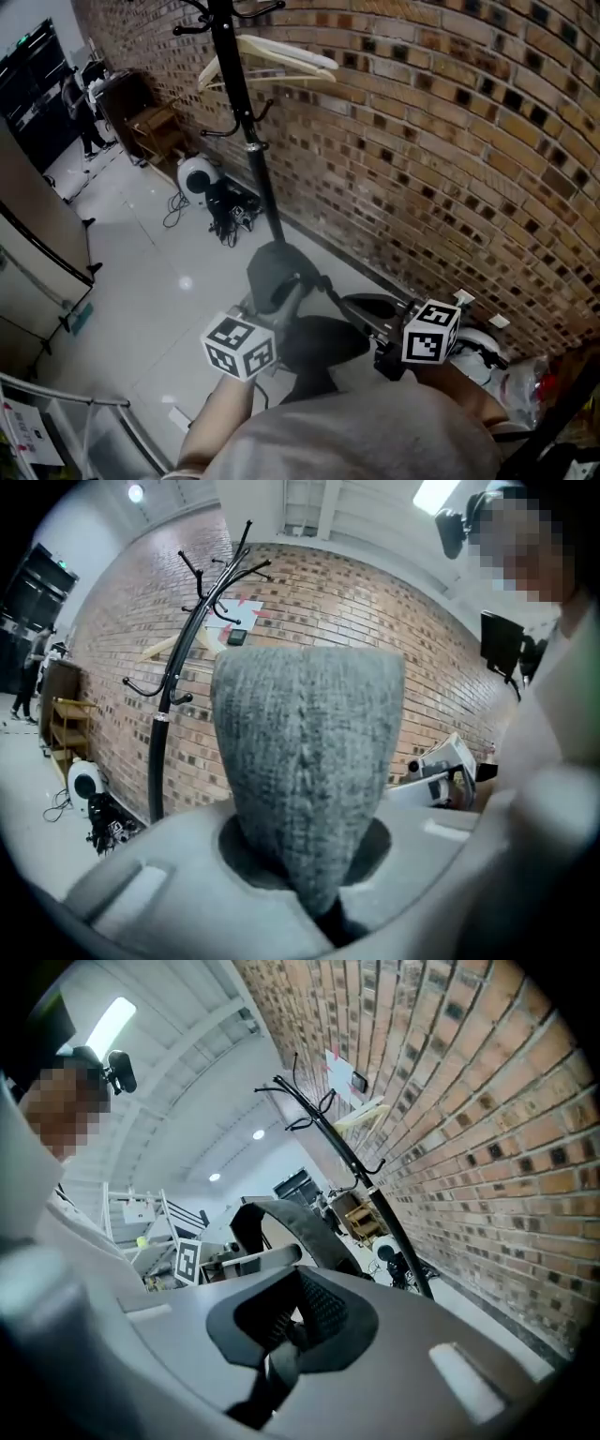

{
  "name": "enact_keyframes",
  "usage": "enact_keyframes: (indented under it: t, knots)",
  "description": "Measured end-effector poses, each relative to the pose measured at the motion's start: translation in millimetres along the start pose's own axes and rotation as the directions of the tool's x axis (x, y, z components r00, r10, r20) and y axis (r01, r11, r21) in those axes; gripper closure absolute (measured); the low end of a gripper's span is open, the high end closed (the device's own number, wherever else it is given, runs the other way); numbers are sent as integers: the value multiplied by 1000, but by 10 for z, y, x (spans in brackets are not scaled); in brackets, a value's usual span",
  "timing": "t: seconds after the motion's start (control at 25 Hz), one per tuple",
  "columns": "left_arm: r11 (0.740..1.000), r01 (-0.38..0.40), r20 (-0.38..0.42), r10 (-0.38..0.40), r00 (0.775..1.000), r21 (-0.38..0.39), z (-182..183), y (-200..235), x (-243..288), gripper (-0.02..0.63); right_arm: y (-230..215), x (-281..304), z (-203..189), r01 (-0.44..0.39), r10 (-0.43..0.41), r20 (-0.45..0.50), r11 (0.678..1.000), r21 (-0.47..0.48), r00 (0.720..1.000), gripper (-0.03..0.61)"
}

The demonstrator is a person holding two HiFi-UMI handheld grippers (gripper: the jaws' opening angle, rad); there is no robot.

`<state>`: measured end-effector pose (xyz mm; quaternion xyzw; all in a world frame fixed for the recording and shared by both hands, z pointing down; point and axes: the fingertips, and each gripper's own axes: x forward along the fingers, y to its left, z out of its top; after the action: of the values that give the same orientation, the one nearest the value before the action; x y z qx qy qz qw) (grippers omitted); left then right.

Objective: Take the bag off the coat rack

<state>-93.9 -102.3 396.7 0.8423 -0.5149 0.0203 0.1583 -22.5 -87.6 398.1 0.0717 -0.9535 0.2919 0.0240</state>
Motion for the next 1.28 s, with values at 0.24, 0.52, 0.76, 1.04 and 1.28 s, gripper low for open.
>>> enact_keyframes:
  t: [0.24,0.52,0.76,1.04,1.28]
  knots:
    - [995,-97,-17,96,995,-36,-431,-687,-631,609,586,-624,-506,-35,34,-26,999,-23,999,580]
    - [985,-167,-50,165,985,-36,-613,-1280,-1086,607,1071,-842,-650,-100,99,-33,995,-19,995,580]
    - [979,-201,-48,199,979,-41,-676,-1365,-1212,607,1193,-851,-698,-105,101,-55,992,-70,993,580]
    - [977,-209,-12,209,978,-46,-597,-1389,-1284,606,1232,-836,-726,-95,87,-79,990,-107,993,580]
    - [977,-205,-19,204,979,-57,-640,-1398,-1293,604,1215,-843,-776,-77,65,-100,990,-120,993,580]
